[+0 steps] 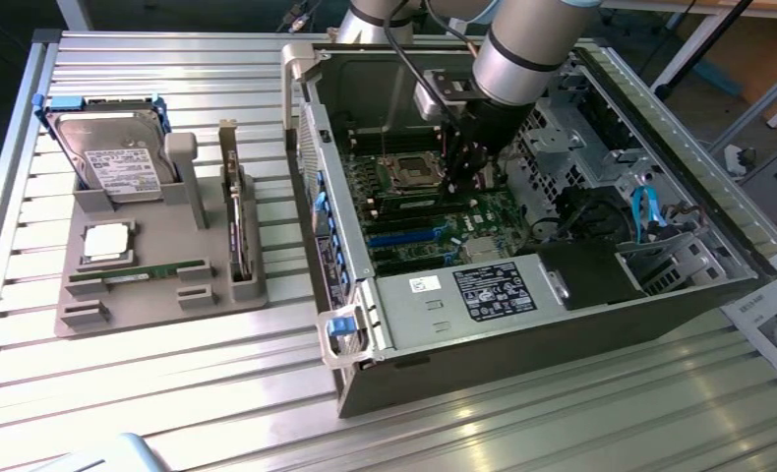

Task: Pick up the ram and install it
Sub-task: 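Insert the ram into the slot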

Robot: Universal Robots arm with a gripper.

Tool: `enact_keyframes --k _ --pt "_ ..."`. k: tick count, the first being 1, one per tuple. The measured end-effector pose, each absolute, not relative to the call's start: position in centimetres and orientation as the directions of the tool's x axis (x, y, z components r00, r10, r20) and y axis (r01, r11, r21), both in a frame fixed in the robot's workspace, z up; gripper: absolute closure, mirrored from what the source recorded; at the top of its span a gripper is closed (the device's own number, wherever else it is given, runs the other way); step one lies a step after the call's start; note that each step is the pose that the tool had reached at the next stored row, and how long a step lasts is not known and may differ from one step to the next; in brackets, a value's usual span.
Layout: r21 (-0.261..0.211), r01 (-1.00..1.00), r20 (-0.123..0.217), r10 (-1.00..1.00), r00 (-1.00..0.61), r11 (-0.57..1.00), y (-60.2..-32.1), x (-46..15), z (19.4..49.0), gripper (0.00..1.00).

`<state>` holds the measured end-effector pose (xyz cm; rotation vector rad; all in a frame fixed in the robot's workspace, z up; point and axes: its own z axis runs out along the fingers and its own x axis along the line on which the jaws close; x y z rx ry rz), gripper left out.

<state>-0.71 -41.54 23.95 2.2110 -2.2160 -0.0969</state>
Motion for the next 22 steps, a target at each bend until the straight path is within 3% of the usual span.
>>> enact_keyframes --k 22 --pt "0.049 -0.999 -0.037 -0.999 -0.007 0.005 -41.51 -0.79 24.00 0.88"
